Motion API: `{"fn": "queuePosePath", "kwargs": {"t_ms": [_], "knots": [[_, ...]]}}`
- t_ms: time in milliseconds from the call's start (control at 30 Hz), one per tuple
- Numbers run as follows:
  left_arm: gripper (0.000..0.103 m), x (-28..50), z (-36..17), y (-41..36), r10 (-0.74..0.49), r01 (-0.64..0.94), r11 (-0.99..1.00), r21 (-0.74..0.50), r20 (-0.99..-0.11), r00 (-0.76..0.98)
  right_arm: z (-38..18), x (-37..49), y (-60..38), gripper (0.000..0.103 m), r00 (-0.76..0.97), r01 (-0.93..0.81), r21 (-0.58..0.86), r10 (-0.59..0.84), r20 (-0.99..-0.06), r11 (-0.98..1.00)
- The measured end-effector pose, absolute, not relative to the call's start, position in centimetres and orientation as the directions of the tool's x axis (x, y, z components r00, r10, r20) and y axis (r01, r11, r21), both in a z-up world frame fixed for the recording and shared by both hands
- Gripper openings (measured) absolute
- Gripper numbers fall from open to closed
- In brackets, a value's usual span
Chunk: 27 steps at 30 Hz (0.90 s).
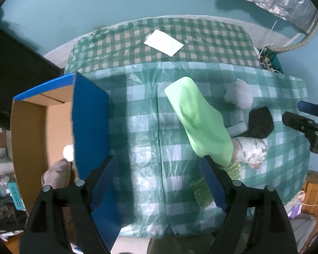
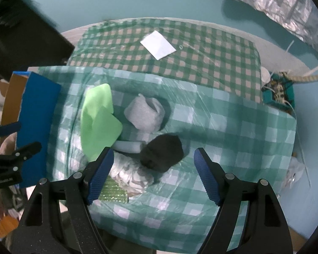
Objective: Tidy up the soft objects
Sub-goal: 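Grasp the lime-green cloth with the left tool while the right tool grasps the black sock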
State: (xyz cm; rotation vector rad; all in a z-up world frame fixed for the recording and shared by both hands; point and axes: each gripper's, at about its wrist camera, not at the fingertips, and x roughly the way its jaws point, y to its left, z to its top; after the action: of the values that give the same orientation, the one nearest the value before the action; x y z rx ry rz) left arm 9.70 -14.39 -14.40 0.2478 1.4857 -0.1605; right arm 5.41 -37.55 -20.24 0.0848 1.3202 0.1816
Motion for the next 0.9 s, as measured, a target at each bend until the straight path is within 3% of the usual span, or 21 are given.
{"fn": "queuePosePath", "kwargs": {"t_ms": [367, 900], "knots": [[0.083, 12.2, -18.6, -15.5, 0.025, 0.221, 0.975, 0.025, -1.000, 0.004, -23.9, 6.5, -38.0, 0.079, 0.184, -0.005, 0.179, 0.176, -0.967, 0.984], [0.086, 14.3, -20.6, -18.3, 0.039, 0.268, 0.963, 0.032, -0.999, -0.021, -28.2, 6.7, -38.0, 0.079, 0.136, 0.083, 0.184, 0.172, -0.976, 0.979]]}}
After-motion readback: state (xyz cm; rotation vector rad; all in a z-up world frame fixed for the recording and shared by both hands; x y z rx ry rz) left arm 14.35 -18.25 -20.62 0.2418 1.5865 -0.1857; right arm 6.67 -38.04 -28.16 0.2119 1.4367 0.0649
